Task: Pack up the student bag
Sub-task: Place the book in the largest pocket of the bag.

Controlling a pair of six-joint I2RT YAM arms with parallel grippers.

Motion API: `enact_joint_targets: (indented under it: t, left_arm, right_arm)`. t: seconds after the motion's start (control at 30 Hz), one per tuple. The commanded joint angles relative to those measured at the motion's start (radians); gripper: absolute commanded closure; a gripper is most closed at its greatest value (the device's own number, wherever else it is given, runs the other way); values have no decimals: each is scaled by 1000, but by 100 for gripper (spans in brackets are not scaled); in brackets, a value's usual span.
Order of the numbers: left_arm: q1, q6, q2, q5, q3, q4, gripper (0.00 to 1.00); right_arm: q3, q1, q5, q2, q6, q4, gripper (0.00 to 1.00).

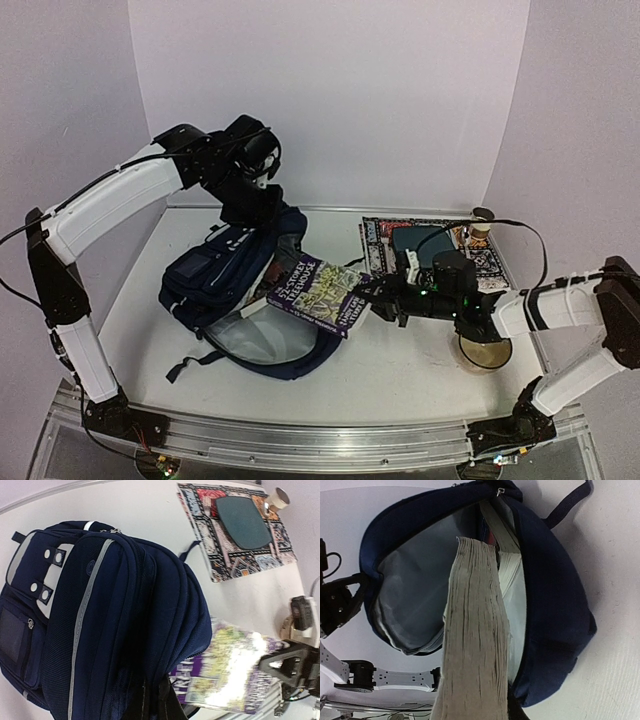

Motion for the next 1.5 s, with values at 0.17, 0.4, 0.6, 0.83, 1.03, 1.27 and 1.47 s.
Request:
enact_joint_targets:
  t: [0.17,0.4,0.6,0.83,1.03,1.27,1.47]
  left_arm:
    - [-11,-104,-16,212,98,169,100]
    - [-12,-205,-60,319,5,351,100]
    - [-15,-239,-65,378,-19,429,100]
    - [-18,-262,-77,439,-60,500,100]
    - [-21,-291,-86,444,-68,557,100]
    - [-21,-335,-124,430,-140,653,100]
    - [-8,-307,-176,293,-224,657,100]
  right_arm:
    - [258,72,133,183,20,137,100]
    - [426,83,229,348,41,77,100]
    - [550,87,250,470,46,29,100]
    - [703,107,235,603,46,-33,100]
    - [793,130,297,678,47,-111,100]
    - [854,141,325,738,31,-194,92]
    - [737,143,318,620,-56,-244,50]
